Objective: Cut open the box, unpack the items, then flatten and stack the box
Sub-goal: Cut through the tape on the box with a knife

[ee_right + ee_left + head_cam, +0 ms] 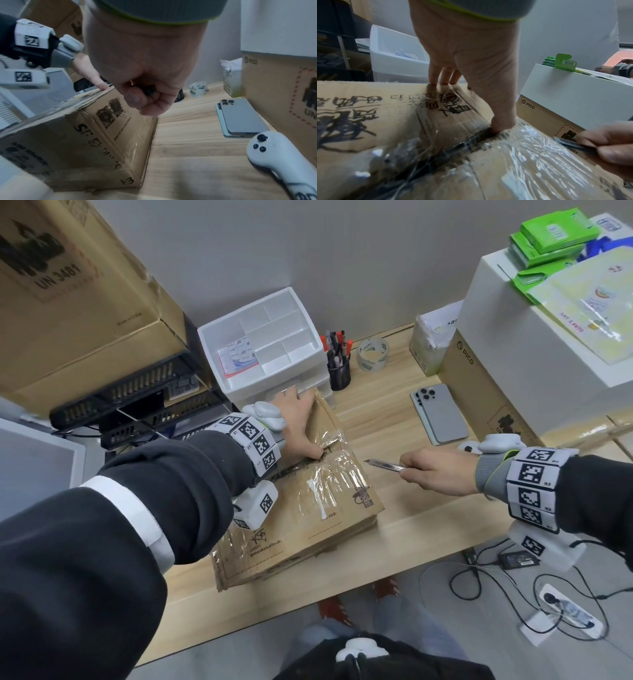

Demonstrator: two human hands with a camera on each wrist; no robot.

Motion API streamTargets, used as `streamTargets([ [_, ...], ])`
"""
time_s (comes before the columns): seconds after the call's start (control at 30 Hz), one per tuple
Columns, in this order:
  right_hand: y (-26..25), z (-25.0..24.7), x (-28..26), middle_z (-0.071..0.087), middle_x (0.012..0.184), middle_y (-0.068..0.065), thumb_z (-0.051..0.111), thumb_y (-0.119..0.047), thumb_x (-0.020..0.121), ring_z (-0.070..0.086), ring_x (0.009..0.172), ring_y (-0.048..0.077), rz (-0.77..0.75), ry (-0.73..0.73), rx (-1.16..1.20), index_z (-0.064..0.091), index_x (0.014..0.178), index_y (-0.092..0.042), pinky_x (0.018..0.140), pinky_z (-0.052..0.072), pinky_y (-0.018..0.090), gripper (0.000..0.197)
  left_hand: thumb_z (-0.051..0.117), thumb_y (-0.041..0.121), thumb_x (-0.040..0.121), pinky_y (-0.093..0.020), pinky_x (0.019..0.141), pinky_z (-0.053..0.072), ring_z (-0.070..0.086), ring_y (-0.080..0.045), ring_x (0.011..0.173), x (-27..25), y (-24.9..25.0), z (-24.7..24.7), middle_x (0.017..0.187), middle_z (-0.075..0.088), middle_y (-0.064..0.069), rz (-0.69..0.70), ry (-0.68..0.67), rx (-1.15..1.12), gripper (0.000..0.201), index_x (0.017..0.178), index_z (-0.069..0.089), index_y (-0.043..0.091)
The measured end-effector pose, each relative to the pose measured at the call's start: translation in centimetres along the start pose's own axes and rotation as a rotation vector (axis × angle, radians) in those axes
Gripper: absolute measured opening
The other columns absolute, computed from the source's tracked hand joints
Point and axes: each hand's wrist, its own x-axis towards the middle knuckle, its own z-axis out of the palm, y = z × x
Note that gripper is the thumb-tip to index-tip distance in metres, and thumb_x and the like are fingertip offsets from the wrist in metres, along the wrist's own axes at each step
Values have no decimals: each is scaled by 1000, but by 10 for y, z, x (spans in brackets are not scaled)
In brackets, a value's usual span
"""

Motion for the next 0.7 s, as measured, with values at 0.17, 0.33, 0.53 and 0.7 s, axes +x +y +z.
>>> streamTargets([
  [0.17,0,0,11,52,75,8,42,-37,101,50,56,20,150,29,246,45,88,-10,49,52,32,29,65,70,40,-44,77,54,52,-28,98,-9,1,-1,119,46,-9,16,-1,4,105,127,37,18],
  [0.33,-22,0,29,43,70,11,61,-37,91,48,52,23,172,13,507,36,81,-13,61,61,49,36,65,75,36,-47,77,56,56,-29,90,-12,1,-6,106,49,-7,-54,-51,-29,113,132,31,28],
  [0.53,-51,13,39,61,84,12,79,-43,77,61,63,20,152,-3,521,35,109,-11,64,59,40,63,64,77,43,-43,69,58,59,-29,76,-20,-1,-13,85,51,-6,-50,-79,67,103,126,37,25],
  [0.7,-50,11,52,64,77,6,76,-40,81,60,64,20,117,24,518,35,102,-12,64,54,36,54,63,79,47,-41,64,60,62,-24,66,-21,-11,-11,77,58,-1,-71,-119,37,89,112,35,25],
])
